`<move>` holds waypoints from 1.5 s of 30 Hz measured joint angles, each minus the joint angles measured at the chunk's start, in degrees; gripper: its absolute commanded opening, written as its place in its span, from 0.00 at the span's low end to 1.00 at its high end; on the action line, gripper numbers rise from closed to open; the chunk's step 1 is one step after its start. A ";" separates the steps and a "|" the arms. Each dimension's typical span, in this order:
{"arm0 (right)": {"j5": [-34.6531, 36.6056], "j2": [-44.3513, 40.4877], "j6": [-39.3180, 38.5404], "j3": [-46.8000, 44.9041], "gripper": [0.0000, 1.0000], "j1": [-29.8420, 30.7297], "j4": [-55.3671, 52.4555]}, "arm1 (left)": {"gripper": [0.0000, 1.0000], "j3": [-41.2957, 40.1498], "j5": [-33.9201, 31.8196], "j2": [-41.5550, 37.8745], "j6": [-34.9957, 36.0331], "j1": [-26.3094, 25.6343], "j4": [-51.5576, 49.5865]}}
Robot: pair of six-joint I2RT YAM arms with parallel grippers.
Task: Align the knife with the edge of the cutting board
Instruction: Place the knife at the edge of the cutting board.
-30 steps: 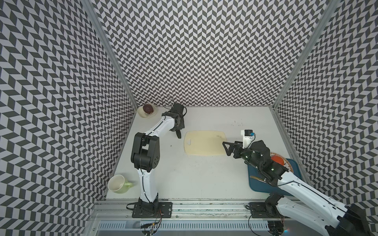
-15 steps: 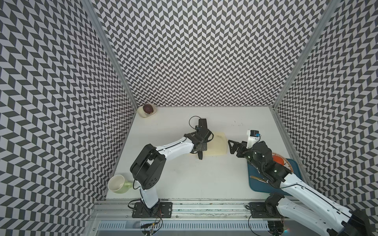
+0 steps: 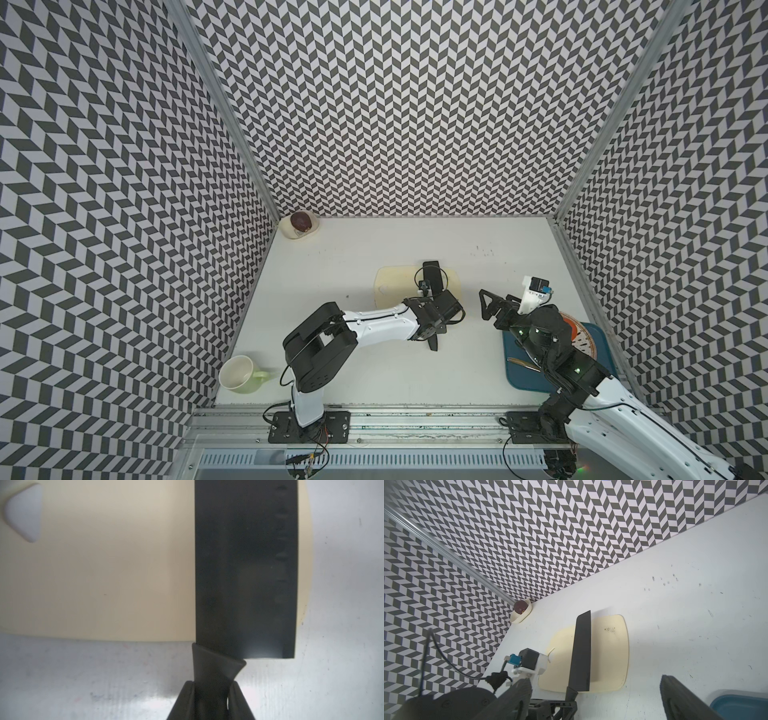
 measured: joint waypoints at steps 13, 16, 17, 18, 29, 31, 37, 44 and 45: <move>0.44 -1.49 0.20 0.00 1.00 0.00 -0.63 | 0.14 6.23 0.24 7.58 -1.60 -0.90 0.13; 0.44 -1.49 0.20 0.00 1.00 0.00 -0.90 | 0.15 7.50 0.28 8.48 -1.62 -1.40 -0.07; 0.44 -1.49 0.20 0.00 1.00 0.00 -1.03 | 0.15 7.87 0.31 8.74 -1.64 -1.53 -0.13; 0.44 -1.49 0.20 0.00 1.00 0.00 -1.14 | 0.15 8.22 0.35 8.98 -1.64 -1.62 -0.17; 0.42 -1.95 0.22 0.00 1.00 0.00 -1.44 | 0.27 8.76 0.46 9.55 -2.27 -1.73 -0.35; 0.44 -1.99 0.22 0.00 1.00 0.00 -1.44 | 0.31 8.79 0.44 9.70 -2.32 -1.81 -0.35; 0.44 -2.19 0.22 0.00 1.00 0.00 -1.44 | 0.36 9.55 0.35 10.32 -2.47 -2.03 -0.52; 0.44 -2.19 0.22 0.00 1.00 0.00 -1.44 | 0.36 9.64 0.33 10.40 -2.51 -2.10 -0.52; 0.44 -2.19 0.22 0.00 1.00 0.00 -1.44 | 0.36 9.64 0.33 10.40 -2.51 -2.10 -0.52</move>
